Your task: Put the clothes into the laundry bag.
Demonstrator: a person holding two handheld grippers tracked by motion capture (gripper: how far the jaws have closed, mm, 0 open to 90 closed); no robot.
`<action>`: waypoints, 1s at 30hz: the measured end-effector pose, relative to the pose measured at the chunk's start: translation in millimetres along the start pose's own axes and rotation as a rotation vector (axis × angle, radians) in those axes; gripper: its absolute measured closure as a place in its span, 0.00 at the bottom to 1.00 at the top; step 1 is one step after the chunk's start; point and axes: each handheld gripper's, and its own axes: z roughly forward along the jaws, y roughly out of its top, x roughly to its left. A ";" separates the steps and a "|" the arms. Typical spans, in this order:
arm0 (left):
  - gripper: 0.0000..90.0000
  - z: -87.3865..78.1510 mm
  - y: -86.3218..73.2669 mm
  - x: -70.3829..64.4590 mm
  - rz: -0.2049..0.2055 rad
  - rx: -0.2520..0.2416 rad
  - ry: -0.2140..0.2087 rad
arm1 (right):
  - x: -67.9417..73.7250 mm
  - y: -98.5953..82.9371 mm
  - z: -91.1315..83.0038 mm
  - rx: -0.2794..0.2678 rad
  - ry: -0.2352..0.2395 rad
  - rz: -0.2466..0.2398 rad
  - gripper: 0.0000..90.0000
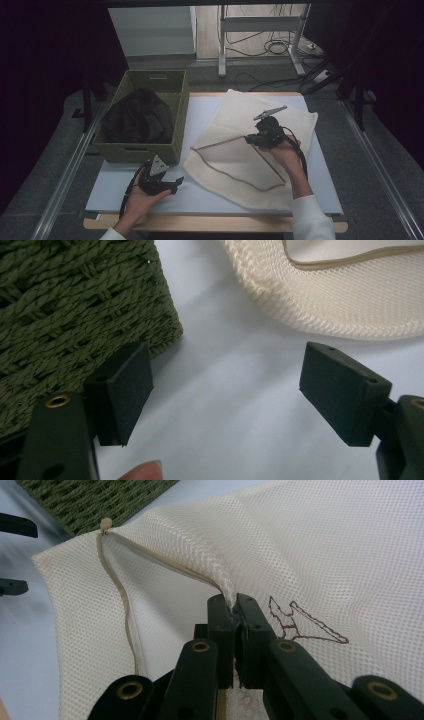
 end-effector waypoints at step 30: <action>0.24 -3.5 0.9 -2.7 0.015 -0.006 0.016 | -7.2 21.6 -23.4 -0.110 -0.028 0.001 0.96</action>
